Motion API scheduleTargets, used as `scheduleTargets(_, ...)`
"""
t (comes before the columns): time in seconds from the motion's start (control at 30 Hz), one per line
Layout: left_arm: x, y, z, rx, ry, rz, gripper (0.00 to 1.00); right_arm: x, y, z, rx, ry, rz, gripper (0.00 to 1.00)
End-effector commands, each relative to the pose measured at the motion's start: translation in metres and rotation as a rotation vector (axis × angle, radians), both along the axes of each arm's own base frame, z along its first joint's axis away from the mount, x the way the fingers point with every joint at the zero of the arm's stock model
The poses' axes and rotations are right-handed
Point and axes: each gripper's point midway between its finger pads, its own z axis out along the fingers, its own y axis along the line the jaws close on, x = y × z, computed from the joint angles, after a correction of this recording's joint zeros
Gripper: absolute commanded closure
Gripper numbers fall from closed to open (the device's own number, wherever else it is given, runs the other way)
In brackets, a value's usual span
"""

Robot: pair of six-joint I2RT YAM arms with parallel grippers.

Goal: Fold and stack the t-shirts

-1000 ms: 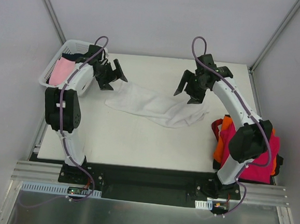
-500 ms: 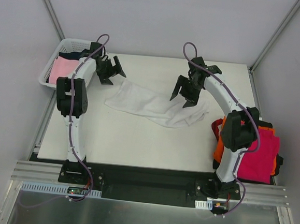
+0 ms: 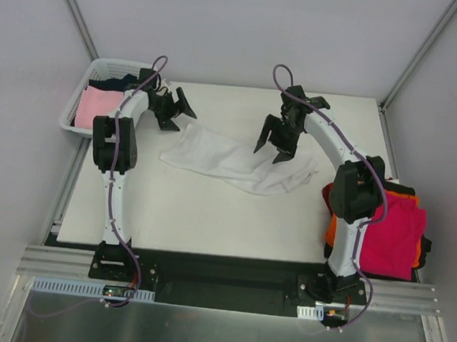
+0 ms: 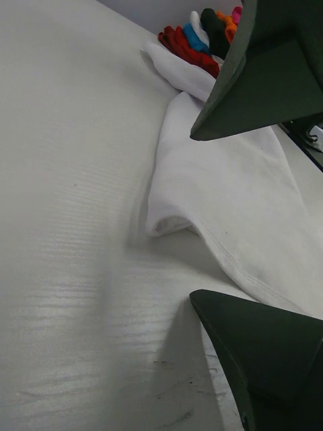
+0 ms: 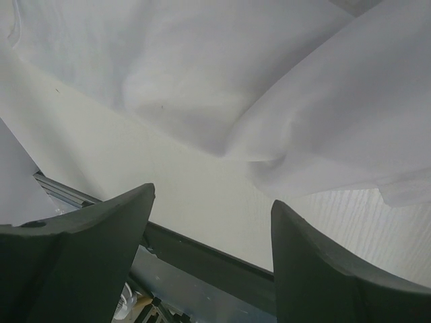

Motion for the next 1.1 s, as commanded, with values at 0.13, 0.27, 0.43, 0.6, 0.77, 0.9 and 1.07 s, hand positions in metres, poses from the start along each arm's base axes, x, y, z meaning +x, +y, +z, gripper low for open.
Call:
scheduleTargets(0.13,-0.009,-0.035,0.011,-0.052,-0.032,-0.092,0.14,-0.006,0.006,0.006,0.015,0.016,0.031,0.26)
scheduleTargets(0.27,-0.011,-0.044,0.006,-0.058,-0.019,-0.103,0.38,-0.011,0.003,0.004,0.007,0.019,0.037,0.26)
scheduleTargets(0.43,-0.012,-0.046,0.004,-0.049,-0.015,-0.1,0.51,-0.015,0.002,0.001,0.004,0.029,0.036,0.26)
scheduleTargets(0.6,-0.011,-0.039,0.003,0.002,-0.015,-0.066,0.61,-0.018,0.007,-0.002,0.011,0.038,0.05,0.26)
scheduleTargets(0.77,-0.014,-0.03,0.013,0.047,-0.017,-0.016,0.97,-0.021,0.011,-0.003,0.015,0.04,0.066,0.26)
scheduleTargets(0.9,-0.017,-0.03,0.032,0.043,-0.039,-0.002,1.0,-0.021,0.01,-0.002,0.014,0.037,0.071,0.27)
scheduleTargets(1.07,-0.021,-0.035,0.078,0.012,-0.103,0.01,0.99,-0.024,0.007,-0.004,0.004,0.035,0.09,0.27)
